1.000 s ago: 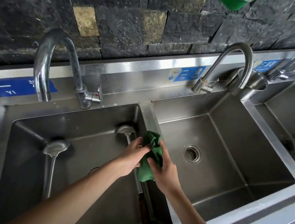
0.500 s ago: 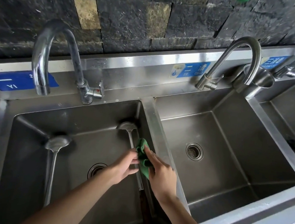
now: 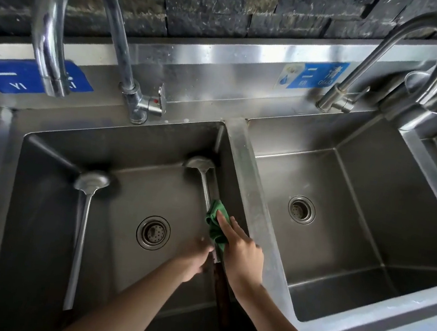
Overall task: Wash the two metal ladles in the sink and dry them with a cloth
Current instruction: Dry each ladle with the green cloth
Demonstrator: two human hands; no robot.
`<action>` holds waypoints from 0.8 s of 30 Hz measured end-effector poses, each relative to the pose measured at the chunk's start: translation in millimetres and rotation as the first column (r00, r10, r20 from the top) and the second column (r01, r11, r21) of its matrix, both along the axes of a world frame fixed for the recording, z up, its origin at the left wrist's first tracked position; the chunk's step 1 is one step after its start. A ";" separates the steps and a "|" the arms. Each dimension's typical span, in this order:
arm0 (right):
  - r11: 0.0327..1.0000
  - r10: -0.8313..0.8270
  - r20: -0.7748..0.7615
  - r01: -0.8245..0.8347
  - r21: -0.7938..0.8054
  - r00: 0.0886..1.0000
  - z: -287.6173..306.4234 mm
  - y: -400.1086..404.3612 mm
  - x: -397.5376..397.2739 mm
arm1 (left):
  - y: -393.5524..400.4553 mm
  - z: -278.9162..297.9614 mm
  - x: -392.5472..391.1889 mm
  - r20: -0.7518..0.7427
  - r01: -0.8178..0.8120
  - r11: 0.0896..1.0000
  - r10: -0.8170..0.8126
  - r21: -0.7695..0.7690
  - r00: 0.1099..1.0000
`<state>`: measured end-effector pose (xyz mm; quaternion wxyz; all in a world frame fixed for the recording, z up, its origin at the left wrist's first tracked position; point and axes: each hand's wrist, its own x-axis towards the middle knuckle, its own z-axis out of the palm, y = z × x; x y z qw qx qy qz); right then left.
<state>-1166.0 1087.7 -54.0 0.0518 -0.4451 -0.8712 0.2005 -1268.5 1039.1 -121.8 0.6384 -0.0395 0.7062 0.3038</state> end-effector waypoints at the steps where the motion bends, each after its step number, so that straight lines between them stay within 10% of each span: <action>1: 1.000 0.015 0.018 -0.015 0.026 1.000 -2.3 -1.5 -0.5 | 1.9 -5.4 4.8 0.049 -0.039 0.999 0.039 0.000 0.998; 24: 0.946 -0.036 -0.204 -0.033 -0.323 0.978 0.4 -7.5 -22.4 | -23.8 60.2 -44.0 0.081 -0.378 0.925 0.380 -0.037 0.922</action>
